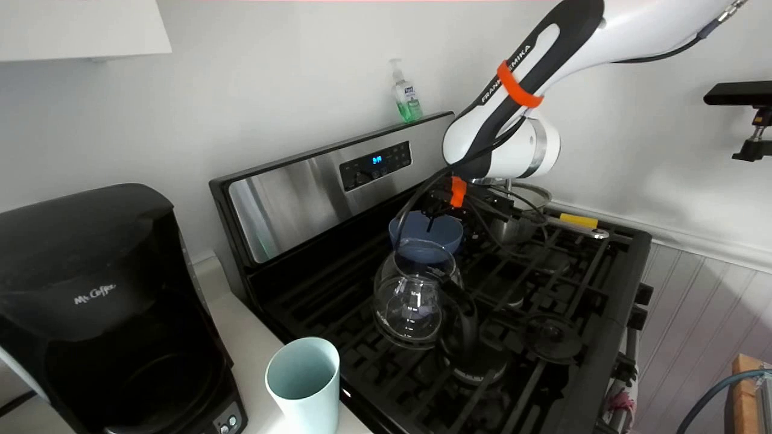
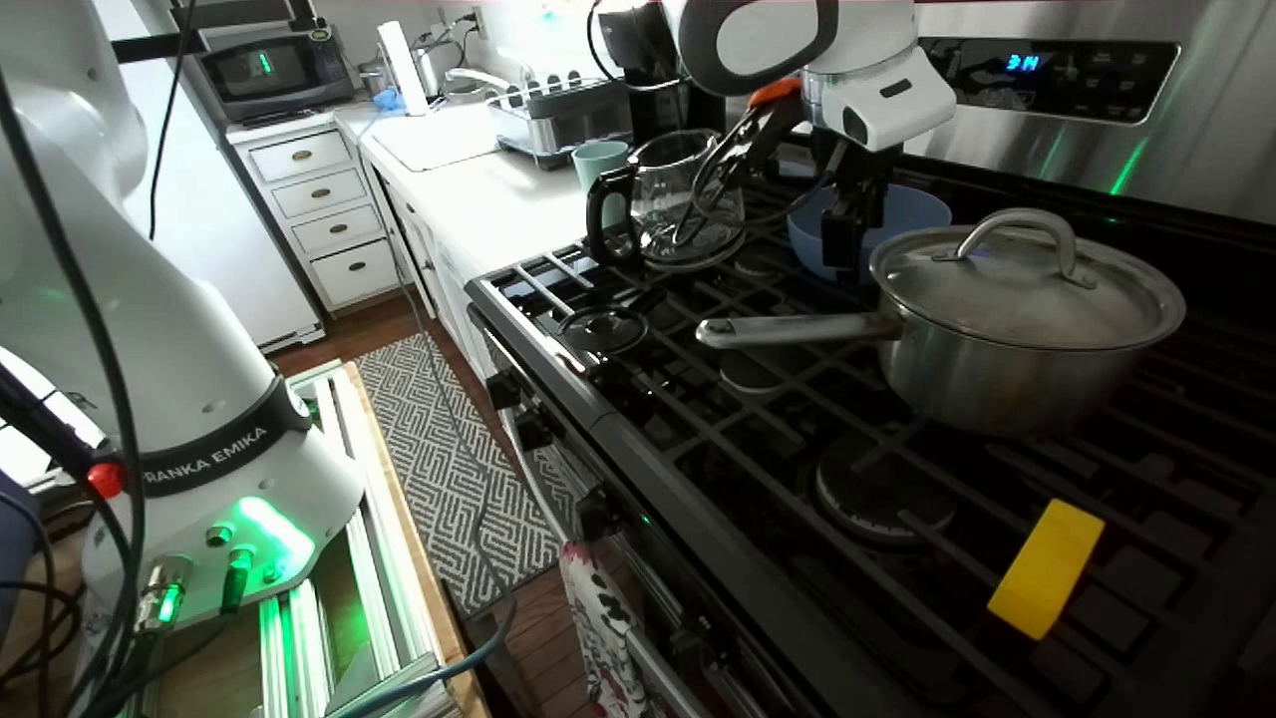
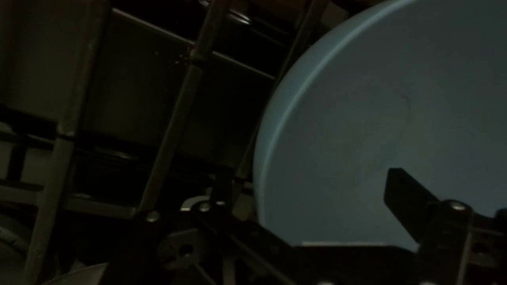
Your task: Move the blue bowl to the kitchen counter on the left
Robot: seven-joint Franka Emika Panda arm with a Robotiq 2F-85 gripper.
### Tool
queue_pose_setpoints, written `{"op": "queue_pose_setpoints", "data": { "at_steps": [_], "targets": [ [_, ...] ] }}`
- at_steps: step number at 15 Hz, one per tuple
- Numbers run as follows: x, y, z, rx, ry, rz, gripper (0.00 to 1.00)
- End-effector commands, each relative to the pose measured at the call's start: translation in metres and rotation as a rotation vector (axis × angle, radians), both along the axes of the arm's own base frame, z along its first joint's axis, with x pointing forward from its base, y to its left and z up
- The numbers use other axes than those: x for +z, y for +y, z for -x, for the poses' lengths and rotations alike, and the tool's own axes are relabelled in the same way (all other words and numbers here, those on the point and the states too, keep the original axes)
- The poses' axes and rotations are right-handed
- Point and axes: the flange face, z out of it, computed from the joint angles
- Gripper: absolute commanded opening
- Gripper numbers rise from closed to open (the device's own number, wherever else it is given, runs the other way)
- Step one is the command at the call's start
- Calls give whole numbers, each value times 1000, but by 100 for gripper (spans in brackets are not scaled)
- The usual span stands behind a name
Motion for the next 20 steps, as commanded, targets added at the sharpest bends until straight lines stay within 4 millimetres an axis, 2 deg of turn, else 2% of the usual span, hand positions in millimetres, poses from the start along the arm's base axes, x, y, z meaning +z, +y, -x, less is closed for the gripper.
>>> {"op": "queue_pose_setpoints", "data": {
  "at_steps": [1, 2, 5, 12, 14, 20],
  "targets": [
    [-14, 3, -22, -23, 9, -28, 74],
    [-16, 3, -24, -19, 26, -32, 71],
    [-14, 2, -20, -11, 85, -44, 50],
    [5, 2, -6, 10, 159, -47, 2],
    [18, 4, -1, 35, 170, -30, 0],
    [85, 10, 29, 170, 146, 36, 2]
  ]
}}
